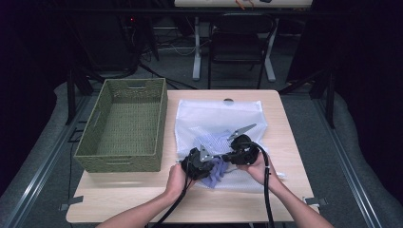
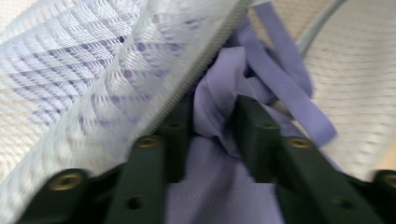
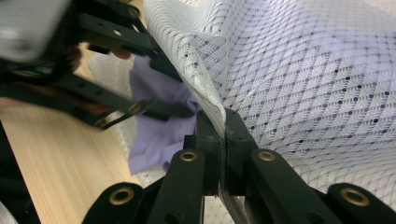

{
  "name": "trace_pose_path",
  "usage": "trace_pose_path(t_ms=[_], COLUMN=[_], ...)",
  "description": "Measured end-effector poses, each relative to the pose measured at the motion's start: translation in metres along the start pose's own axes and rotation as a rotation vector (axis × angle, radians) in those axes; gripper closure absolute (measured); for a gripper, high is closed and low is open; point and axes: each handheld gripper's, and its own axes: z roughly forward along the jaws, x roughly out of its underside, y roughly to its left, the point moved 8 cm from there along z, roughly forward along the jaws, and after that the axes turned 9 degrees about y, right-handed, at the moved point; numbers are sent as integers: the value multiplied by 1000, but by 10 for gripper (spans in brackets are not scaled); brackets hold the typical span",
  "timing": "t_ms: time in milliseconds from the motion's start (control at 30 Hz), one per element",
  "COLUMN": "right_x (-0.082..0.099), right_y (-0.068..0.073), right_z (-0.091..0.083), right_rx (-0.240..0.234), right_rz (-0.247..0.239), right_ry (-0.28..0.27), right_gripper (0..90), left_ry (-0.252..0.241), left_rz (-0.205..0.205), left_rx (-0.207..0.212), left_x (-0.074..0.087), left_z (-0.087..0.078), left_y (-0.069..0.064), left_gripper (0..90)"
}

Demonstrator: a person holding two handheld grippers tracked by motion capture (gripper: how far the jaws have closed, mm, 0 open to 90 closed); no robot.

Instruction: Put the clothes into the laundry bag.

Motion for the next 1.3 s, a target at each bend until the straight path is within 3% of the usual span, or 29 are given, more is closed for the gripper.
trace_pose_path(t_ms=[100, 200, 333, 500, 567, 800, 833, 1100, 1300], right_x=[-2, -3, -3, -2, -2, -2, -2, -2, -4], right_y=[2, 3, 4, 2, 2, 3, 3, 1, 3], right_z=[-3, -4, -2, -3, -5, -4, -4, -2, -4], right_rx=[3, 7, -2, 3, 6, 2, 2, -12, -13], right_rz=[-9, -6, -1, 4, 2, -1, 0, 4, 4], right_ry=[-8, -9, -8, -16, -15, -9, -11, -2, -12], right_gripper=[873, 873, 873, 873, 873, 873, 872, 873, 873], left_ry=[-32, -47, -16, -8, 3, 8, 11, 19, -34], left_rz=[-19, -13, 10, 27, 46, 51, 68, 70, 65], left_rx=[19, 41, 48, 15, 2, -21, -30, -39, -84], left_x=[0, -3, -9, -10, -9, -8, -7, -5, -12], left_z=[-15, -17, 1, 17, 20, 27, 29, 33, 23], left_y=[-5, -14, -23, -28, -28, -19, -17, -7, -1], left_gripper=[479, 414, 380, 368, 414, 605, 628, 837, 867])
